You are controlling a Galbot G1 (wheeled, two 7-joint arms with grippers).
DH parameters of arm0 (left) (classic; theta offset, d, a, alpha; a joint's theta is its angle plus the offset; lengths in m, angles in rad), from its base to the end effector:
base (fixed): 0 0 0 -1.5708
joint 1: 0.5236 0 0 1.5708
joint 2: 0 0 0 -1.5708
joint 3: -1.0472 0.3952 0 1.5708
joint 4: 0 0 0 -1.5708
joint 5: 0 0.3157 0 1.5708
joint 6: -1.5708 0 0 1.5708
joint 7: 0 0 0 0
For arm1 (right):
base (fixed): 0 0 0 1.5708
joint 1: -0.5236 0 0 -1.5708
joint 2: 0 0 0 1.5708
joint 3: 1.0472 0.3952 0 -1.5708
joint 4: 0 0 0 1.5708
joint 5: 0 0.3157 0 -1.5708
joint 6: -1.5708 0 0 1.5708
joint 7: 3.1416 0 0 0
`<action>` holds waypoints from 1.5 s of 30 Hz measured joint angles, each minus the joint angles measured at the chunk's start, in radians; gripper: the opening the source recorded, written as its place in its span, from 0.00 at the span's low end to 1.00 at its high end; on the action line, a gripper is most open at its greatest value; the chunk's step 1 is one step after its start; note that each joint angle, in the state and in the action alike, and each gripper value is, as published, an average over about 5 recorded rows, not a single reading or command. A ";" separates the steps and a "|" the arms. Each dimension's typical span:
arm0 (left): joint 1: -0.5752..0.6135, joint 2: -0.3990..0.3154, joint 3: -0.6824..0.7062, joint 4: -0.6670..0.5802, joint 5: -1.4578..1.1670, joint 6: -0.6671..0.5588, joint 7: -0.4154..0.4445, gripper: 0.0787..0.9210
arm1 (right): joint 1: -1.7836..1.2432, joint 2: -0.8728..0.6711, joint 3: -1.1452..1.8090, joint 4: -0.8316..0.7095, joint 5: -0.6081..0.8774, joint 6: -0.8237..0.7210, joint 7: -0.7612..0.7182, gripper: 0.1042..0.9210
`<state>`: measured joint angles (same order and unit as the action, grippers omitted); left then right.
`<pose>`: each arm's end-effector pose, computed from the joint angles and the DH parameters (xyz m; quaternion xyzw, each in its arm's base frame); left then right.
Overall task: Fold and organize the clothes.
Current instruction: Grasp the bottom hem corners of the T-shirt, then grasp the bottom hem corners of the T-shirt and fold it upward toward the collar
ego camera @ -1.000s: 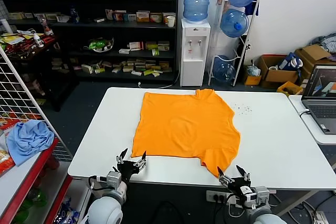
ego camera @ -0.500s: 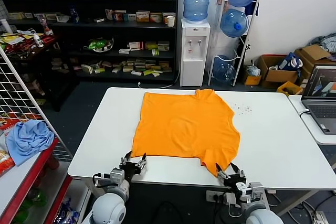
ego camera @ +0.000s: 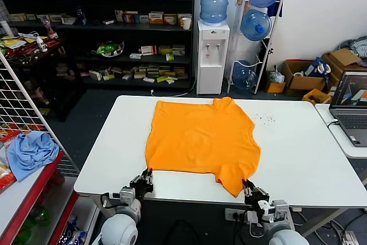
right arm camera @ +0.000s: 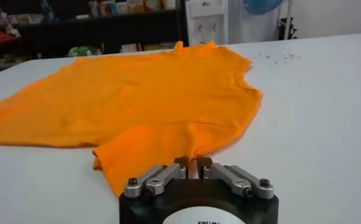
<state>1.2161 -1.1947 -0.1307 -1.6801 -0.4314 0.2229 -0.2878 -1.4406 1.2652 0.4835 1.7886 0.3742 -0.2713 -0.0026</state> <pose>0.2220 0.0208 -0.4230 -0.0622 -0.9736 0.0008 0.2197 0.1635 -0.0866 -0.4095 0.0540 -0.9701 -0.0399 0.2334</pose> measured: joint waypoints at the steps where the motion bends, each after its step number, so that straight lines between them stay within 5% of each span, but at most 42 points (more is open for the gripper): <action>1: 0.003 0.001 0.000 -0.005 0.002 0.000 -0.001 0.15 | -0.004 0.000 0.002 0.004 -0.005 0.005 0.001 0.05; 7: 0.029 0.012 -0.007 -0.045 0.014 -0.001 -0.009 0.02 | -0.042 -0.004 0.013 0.043 -0.044 0.032 0.008 0.02; 26: 0.200 0.062 -0.061 -0.236 0.096 -0.031 0.009 0.02 | -0.208 -0.045 0.044 0.200 -0.180 0.150 0.063 0.02; 45: 0.049 0.018 -0.017 -0.108 0.179 -0.067 0.026 0.02 | 0.096 -0.141 -0.011 -0.052 -0.168 0.242 0.078 0.02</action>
<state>1.2647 -1.1770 -0.1481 -1.7885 -0.2521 0.1555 -0.2620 -1.3446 1.1246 0.4725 1.7365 0.2057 -0.0291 0.0753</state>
